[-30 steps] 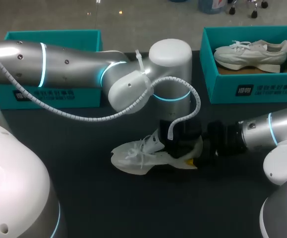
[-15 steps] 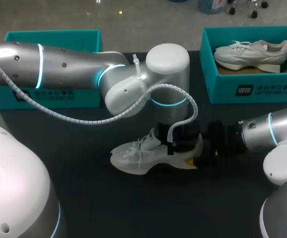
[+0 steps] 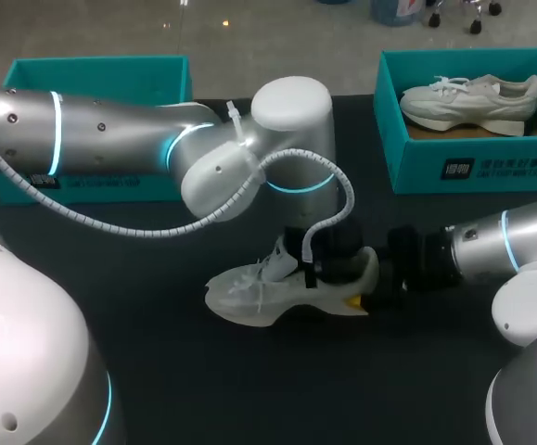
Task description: Take the shoe out of the shoebox, open the shoe tongue, remove and reinsert the insole, then place the shoe into the shoebox
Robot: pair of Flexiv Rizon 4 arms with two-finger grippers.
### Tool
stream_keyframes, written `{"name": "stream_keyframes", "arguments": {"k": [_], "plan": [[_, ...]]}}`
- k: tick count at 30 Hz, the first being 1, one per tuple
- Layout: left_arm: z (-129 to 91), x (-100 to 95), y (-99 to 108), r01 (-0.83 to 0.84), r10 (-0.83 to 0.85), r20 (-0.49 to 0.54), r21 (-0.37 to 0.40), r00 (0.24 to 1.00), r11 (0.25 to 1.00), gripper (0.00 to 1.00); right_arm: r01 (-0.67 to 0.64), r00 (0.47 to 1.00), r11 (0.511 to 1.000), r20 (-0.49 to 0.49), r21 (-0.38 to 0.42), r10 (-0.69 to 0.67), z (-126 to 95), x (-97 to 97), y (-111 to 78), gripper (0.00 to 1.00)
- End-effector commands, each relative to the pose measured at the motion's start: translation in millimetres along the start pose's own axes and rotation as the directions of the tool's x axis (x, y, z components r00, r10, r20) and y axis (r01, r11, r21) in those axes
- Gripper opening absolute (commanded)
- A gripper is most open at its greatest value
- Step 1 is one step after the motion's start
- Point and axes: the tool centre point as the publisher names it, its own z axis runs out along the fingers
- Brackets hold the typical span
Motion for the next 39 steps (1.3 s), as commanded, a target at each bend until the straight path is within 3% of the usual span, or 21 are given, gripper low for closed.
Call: {"name": "stream_keyframes", "arguments": {"k": [1,16,25,39], "plan": [[-10.6,0.1,18.7,-0.007,0.009,-0.021,0.054,1.000,0.999,0.00,-0.001,1.000,1.000,0.002,0.007,0.001,0.5,-0.4,-0.3,0.00],[-40.5,6.4,13.0,-0.058,0.101,-0.199,0.212,0.975,0.976,0.00,-0.001,1.000,1.000,0.002,0.007,0.001,0.5,-0.4,-0.3,0.00],[-63.9,15.1,-3.4,-0.074,0.124,-0.203,0.236,0.971,0.969,0.00,-0.001,1.000,1.000,0.002,0.007,0.001,0.5,-0.4,-0.3,0.00],[-94.1,19.4,-19.3,-0.113,0.185,-0.170,0.364,0.968,0.925,0.00,-0.001,1.000,1.000,0.002,0.007,0.001,0.5,-0.4,-0.3,0.00]]}}
